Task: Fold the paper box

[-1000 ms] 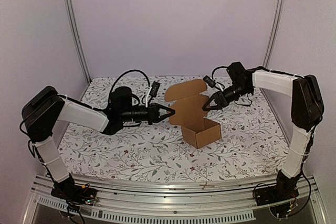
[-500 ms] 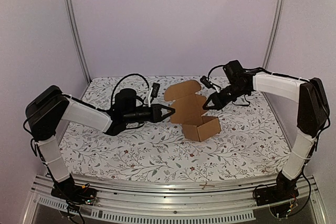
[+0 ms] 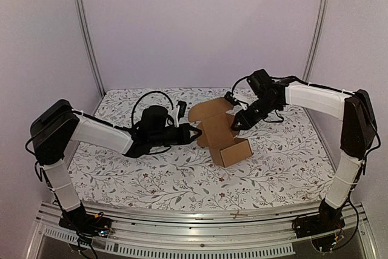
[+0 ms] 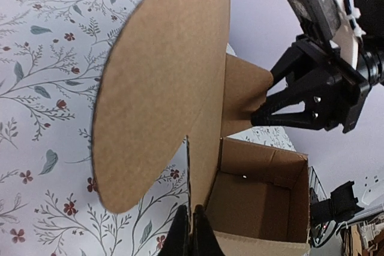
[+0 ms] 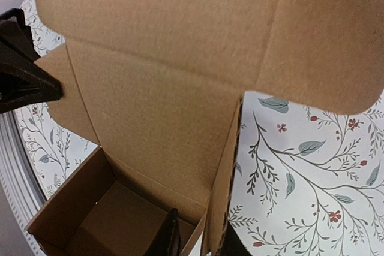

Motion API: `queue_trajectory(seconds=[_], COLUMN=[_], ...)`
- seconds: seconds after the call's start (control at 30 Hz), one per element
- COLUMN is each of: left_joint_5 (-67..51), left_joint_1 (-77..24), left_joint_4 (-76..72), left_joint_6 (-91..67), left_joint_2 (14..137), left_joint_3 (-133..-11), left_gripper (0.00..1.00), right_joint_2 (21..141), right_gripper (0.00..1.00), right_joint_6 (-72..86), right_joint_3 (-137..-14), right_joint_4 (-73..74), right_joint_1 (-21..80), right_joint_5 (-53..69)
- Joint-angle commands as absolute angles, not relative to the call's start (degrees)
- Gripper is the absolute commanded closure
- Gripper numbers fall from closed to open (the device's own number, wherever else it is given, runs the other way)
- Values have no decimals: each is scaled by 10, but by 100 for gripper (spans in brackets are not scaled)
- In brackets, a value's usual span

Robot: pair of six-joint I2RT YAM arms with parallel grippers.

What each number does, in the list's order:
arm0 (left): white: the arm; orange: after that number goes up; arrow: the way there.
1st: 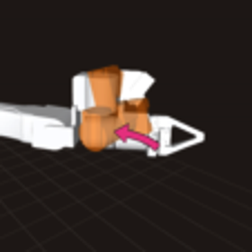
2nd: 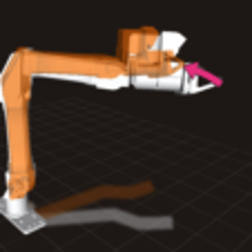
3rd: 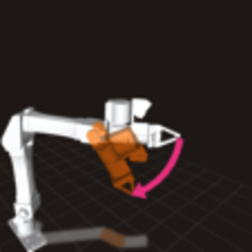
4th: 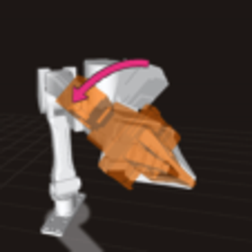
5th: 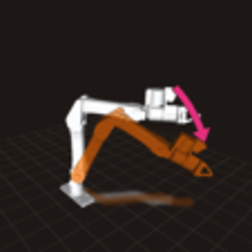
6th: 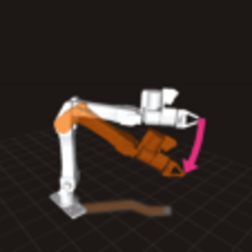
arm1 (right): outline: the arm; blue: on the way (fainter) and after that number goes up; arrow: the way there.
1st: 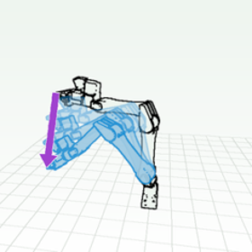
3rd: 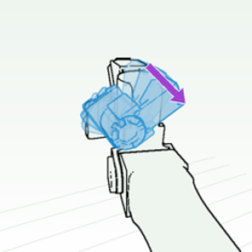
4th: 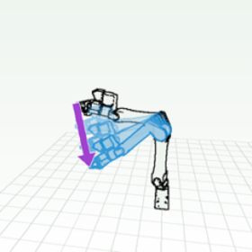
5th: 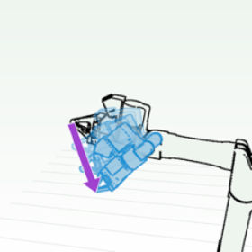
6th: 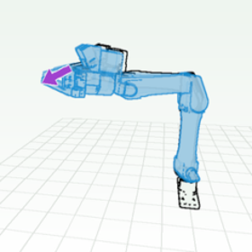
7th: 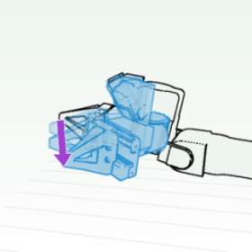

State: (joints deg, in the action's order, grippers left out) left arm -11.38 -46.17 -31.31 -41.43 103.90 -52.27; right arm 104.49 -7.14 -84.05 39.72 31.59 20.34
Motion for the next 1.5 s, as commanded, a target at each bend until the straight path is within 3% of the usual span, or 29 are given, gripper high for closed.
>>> queue_trajectory(seconds=[0.0, 0.13, 0.3, 0.47, 0.97, 1.47], left_joint_5=[-217, -304, -423, -466, -407, -431], left_joint_1=[-459, -434, -408, -404, -399, -400], left_joint_4=[-399, -445, -507, -520, -530, -577], left_joint_6=[-339, -305, -303, -306, -327, -371], left_joint_2=[1020, 1001, 999, 999, 1005, 1004], left_joint_3=[-476, -443, -438, -459, -469, -467], left_gripper=[100, 100, 100, 100, 100, 100], right_joint_2=[1037, 1000, 967, 994, 985, 1000], right_gripper=[76, 63, 60, 60, 53, 46], right_joint_6=[-77, -126, -162, -174, -224, -242], right_joint_3=[-871, -884, -856, -839, -793, -800], right_joint_4=[426, 468, 462, 446, 470, 499], right_joint_1=[269, 218, 181, 173, 190, 232], right_joint_5=[291, 374, 362, 391, 643, 710])
